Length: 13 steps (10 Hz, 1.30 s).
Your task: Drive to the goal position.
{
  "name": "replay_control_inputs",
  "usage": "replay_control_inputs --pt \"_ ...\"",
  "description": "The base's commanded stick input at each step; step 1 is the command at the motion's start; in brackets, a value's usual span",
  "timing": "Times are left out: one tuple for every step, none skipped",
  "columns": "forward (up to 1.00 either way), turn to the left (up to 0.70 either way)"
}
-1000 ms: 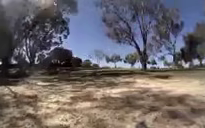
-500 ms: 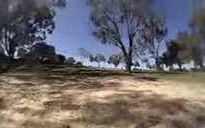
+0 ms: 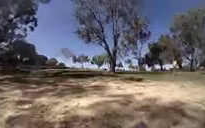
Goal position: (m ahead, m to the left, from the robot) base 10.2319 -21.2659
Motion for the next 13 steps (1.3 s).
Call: replay_control_inputs --pt "1.0 -0.27" --pt "1.0 -0.27" --pt "1.0 -0.27" --pt "1.0 -0.27" --pt "1.0 -0.27" --pt "1.0 -0.27" --pt "1.0 -0.27" --pt "1.0 -0.27" --pt "1.0 -0.27" --pt "1.0 -0.27" --pt "1.0 -0.27" --pt "1.0 -0.27" --pt "1.0 -0.27"
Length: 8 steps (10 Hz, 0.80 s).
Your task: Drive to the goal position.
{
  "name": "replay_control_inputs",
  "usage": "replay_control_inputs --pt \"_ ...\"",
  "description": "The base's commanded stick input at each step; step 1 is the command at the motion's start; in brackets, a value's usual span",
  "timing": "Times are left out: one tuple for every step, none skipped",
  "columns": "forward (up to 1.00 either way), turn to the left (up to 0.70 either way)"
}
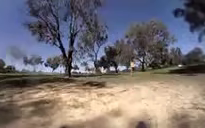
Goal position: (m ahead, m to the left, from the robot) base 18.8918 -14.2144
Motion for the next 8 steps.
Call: replay_control_inputs --pt "1.0 -0.27" --pt "1.0 -0.27" --pt "1.0 -0.27" --pt "1.0 -0.27" --pt "1.0 -0.27" --pt "1.0 -0.27" --pt "1.0 -0.27" --pt "1.0 -0.27"
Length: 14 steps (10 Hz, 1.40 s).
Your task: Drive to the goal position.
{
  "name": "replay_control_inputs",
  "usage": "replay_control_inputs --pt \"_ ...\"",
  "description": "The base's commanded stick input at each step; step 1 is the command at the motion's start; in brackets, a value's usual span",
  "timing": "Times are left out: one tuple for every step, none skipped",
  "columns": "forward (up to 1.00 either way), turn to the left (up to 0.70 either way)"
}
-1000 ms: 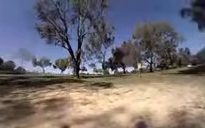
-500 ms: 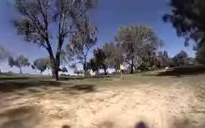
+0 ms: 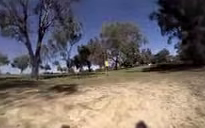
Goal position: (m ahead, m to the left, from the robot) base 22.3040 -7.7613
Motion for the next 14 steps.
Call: replay_control_inputs --pt "1.0 -0.2" --pt "1.0 -0.05" --pt "1.0 0.0" --pt "1.0 0.0" --pt "1.0 0.0" --pt "1.0 0.0" --pt "1.0 0.0" --pt "1.0 0.0" --pt "1.0 0.0" --pt "1.0 0.0" --pt "1.0 0.0" --pt "1.0 0.0" --pt "1.0 0.0" --pt "1.0 0.0"
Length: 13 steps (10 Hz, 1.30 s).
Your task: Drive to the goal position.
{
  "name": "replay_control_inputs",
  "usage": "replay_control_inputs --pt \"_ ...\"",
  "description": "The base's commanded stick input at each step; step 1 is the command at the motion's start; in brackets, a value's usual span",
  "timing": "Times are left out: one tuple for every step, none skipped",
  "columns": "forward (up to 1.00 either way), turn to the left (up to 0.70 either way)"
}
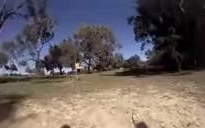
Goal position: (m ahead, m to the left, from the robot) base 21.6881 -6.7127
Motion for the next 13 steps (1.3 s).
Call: replay_control_inputs --pt "1.0 0.0" --pt "1.0 0.0" --pt "1.0 0.0" --pt "1.0 0.0" --pt "1.0 0.0" --pt "1.0 0.0" --pt "1.0 0.0" --pt "1.0 0.0" --pt "1.0 0.0" --pt "1.0 0.0" --pt "1.0 0.0" --pt "1.0 0.0" --pt "1.0 0.0"
